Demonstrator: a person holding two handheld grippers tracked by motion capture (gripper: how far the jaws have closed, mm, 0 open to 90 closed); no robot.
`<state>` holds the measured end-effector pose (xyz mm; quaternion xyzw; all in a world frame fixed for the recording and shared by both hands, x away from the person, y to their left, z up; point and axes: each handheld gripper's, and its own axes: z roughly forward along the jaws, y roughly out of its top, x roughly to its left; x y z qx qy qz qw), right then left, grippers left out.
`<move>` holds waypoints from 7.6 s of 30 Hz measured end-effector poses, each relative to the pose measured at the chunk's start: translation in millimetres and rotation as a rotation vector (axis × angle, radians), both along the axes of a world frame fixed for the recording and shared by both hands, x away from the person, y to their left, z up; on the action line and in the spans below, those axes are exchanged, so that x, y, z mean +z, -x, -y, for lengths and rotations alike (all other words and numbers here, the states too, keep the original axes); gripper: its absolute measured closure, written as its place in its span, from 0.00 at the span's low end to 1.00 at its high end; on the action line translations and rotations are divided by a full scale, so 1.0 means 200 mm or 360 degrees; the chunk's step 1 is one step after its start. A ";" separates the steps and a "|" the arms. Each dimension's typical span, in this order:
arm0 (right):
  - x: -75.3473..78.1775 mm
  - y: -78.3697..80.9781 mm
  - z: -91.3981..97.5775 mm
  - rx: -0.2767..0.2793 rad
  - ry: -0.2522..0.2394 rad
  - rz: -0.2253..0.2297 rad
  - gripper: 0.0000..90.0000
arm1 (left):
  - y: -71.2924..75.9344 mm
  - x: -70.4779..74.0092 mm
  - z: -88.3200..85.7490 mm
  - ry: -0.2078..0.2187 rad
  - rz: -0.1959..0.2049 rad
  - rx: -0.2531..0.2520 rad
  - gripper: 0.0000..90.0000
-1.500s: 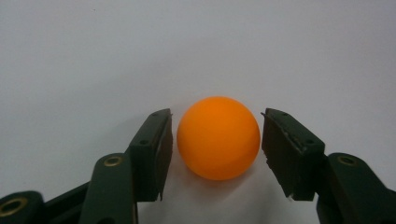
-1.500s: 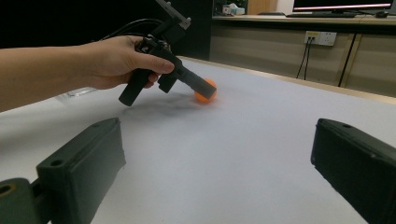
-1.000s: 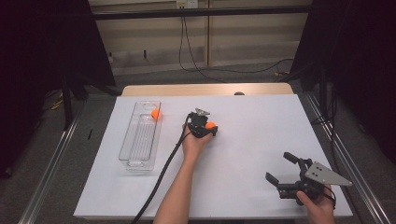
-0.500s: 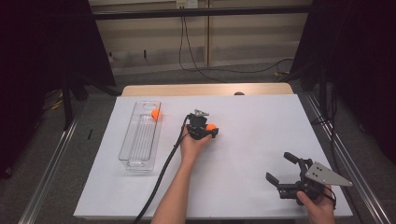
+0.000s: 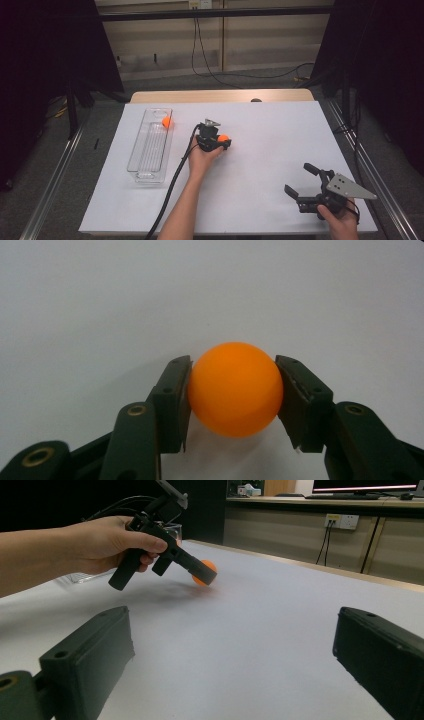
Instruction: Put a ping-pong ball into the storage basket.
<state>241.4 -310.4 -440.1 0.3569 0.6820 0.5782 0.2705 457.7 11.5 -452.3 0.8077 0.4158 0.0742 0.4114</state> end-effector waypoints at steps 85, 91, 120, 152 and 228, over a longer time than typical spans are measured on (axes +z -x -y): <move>0.00 0.00 -0.01 0.0007 0.0011 0.0011 0.03 | 0.12 0.10 -0.18 -0.0058 -0.0013 -0.0007 0.57; 0.00 0.00 -0.01 0.0005 0.0013 0.0009 0.03 | 0.13 0.12 -0.19 -0.0058 -0.0010 -0.0005 0.57; 0.00 0.00 -0.01 0.0008 0.0006 0.0002 0.03 | 0.14 0.18 -0.28 -0.0047 0.0017 0.0040 0.57; 0.01 0.01 -0.01 0.0008 0.0007 0.0012 0.03 | 0.15 0.23 -0.37 -0.0010 0.0024 0.0087 0.57; 0.01 0.01 -0.01 0.0009 0.0002 0.0013 0.03 | 0.16 0.32 -0.58 0.0003 0.0024 0.0188 0.57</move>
